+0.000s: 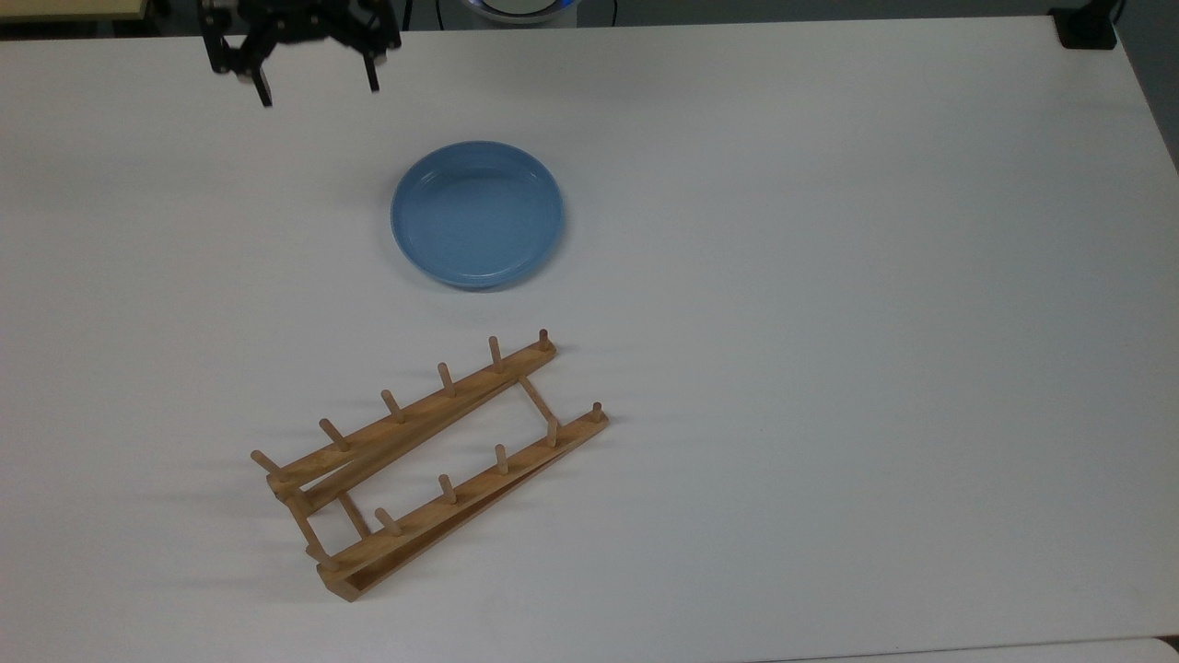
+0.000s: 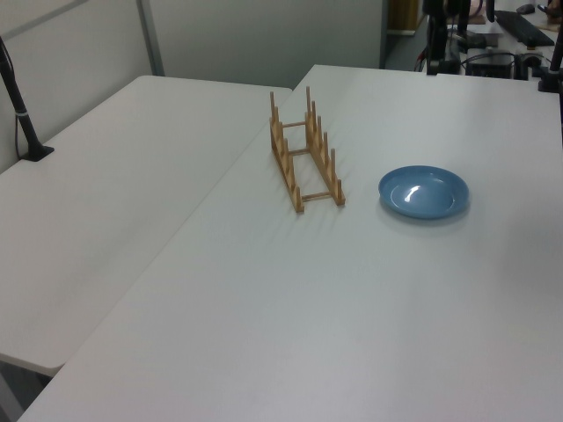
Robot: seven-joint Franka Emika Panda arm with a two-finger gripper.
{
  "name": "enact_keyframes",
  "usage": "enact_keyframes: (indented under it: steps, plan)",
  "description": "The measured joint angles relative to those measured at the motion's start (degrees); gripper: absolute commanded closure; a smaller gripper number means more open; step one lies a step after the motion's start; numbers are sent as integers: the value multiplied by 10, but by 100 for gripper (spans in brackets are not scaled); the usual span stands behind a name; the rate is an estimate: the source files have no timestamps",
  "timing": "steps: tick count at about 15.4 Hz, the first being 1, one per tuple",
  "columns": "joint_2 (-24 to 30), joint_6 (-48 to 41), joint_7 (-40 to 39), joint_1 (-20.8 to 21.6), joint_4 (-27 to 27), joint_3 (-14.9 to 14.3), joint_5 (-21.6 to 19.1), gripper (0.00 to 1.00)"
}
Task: Place plate in plate rack
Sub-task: 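Lower the gripper onto the plate rim and close on it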
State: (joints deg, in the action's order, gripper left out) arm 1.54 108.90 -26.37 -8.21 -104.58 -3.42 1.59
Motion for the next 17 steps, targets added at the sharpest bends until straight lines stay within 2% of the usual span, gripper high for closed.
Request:
enact_keyframes:
  steps: [4,7,15,16,17]
  plan:
    - [-5,120,36,2,-93,0,0,5]
    - [-16,154,42,4,-138,3,0,6]
    - [-91,186,65,20,-144,5,0,10]
    - [-103,194,81,23,-144,5,0,16]
    - [-114,204,99,27,-144,5,0,27]
